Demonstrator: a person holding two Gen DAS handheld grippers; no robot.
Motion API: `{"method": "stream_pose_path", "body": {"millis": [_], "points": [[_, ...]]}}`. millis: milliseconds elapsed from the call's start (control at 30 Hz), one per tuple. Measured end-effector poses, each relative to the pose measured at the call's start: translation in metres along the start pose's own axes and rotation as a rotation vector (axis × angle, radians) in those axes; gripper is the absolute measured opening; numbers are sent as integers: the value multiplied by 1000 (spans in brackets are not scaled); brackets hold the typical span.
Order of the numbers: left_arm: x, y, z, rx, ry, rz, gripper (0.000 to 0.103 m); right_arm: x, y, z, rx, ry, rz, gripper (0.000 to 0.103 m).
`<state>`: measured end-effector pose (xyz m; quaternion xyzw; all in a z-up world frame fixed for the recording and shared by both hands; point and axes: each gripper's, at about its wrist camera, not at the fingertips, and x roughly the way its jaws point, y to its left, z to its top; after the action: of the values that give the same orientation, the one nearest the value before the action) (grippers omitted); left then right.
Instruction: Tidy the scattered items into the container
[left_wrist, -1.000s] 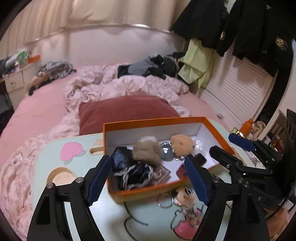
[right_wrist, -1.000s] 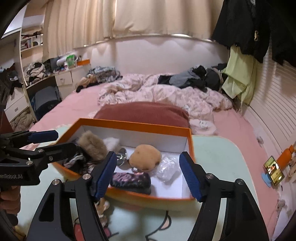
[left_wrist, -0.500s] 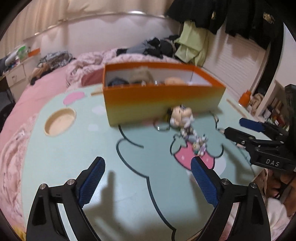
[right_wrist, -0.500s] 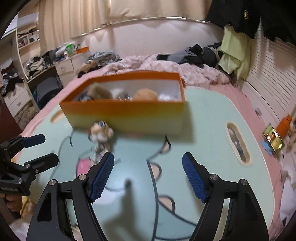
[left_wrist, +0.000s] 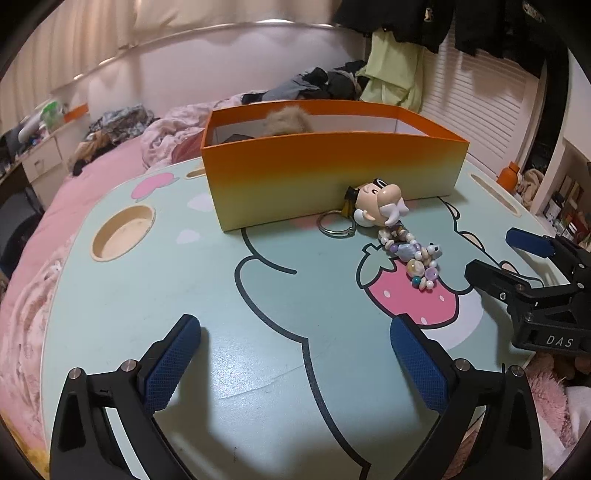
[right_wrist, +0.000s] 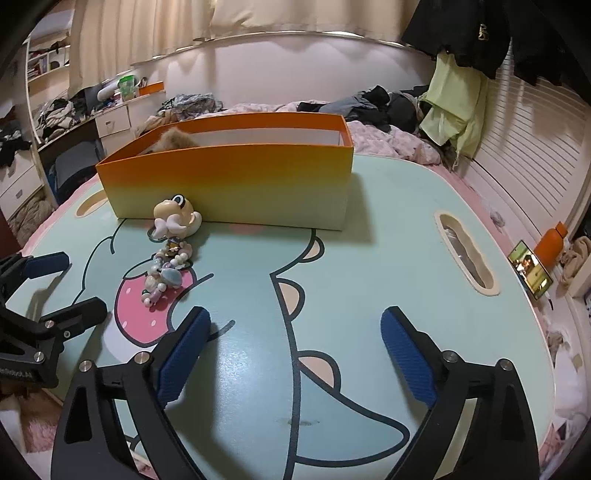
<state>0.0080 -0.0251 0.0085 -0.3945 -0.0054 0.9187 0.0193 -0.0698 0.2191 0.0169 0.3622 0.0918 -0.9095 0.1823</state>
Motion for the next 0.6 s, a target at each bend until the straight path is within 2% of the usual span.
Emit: {"method": "stream_pose_path", "body": {"millis": [233, 600], "points": [[0, -2, 1, 0, 0, -1, 102, 1, 2, -4, -10, 2, 6, 99], [0, -1, 1, -1, 0, -1, 102, 1, 2, -4, -10, 2, 5, 100]]}}
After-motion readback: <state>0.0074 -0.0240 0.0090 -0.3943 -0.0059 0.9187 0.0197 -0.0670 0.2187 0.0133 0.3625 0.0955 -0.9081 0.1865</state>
